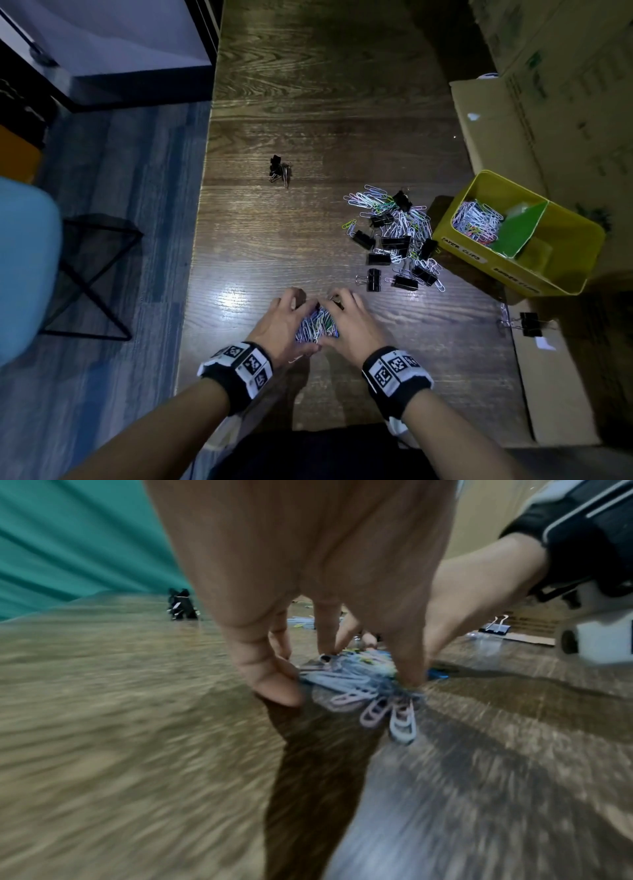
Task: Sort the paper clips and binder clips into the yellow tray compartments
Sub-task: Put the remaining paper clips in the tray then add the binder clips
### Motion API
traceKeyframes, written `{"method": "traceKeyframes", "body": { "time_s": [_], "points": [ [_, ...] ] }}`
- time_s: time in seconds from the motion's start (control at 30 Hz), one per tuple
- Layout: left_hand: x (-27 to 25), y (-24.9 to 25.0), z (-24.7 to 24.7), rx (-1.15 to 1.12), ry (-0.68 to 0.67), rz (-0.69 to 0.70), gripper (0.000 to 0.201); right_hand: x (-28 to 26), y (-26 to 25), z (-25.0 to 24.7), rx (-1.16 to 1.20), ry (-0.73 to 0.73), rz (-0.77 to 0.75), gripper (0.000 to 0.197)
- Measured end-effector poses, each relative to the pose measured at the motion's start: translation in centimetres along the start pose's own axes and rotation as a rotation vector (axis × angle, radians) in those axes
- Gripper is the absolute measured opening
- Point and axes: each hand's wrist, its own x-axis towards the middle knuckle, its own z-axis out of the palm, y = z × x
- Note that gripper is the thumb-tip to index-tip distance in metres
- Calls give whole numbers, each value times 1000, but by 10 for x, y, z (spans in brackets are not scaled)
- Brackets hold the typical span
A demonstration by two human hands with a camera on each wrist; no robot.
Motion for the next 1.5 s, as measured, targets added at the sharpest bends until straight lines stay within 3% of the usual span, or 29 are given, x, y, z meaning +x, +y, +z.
{"method": "traceKeyframes", "body": {
  "time_s": [0.2, 0.47, 0.63, 0.8, 0.97, 1.2, 1.37, 1.5],
  "points": [
    [5, 7, 1, -143, 52, -4, 44, 1, -7, 6, 136, 65, 49, 42],
    [2, -4, -10, -184, 110, 49, 32, 5, -5, -5, 256, 163, 84, 22],
    [4, -13, -21, -305, 204, -55, 25, 7, 1, -15, 368, 232, 196, 23],
    [9, -34, -29, -635, 148, -279, 19, 3, 11, -23, 609, 368, 254, 15],
    [8, -31, -50, -1150, 78, -338, 26, -6, 20, -42, 1006, 469, 299, 26],
    [43, 32, -114, -1338, -89, -208, 19, -41, 39, -102, 1318, 675, 266, 26],
    [99, 119, -147, -1261, -162, -34, 19, -68, 69, -143, 1294, 850, 257, 24],
    [154, 189, -147, -1199, -157, 12, 14, -78, 98, -168, 1328, 986, 284, 24]
  ]
}}
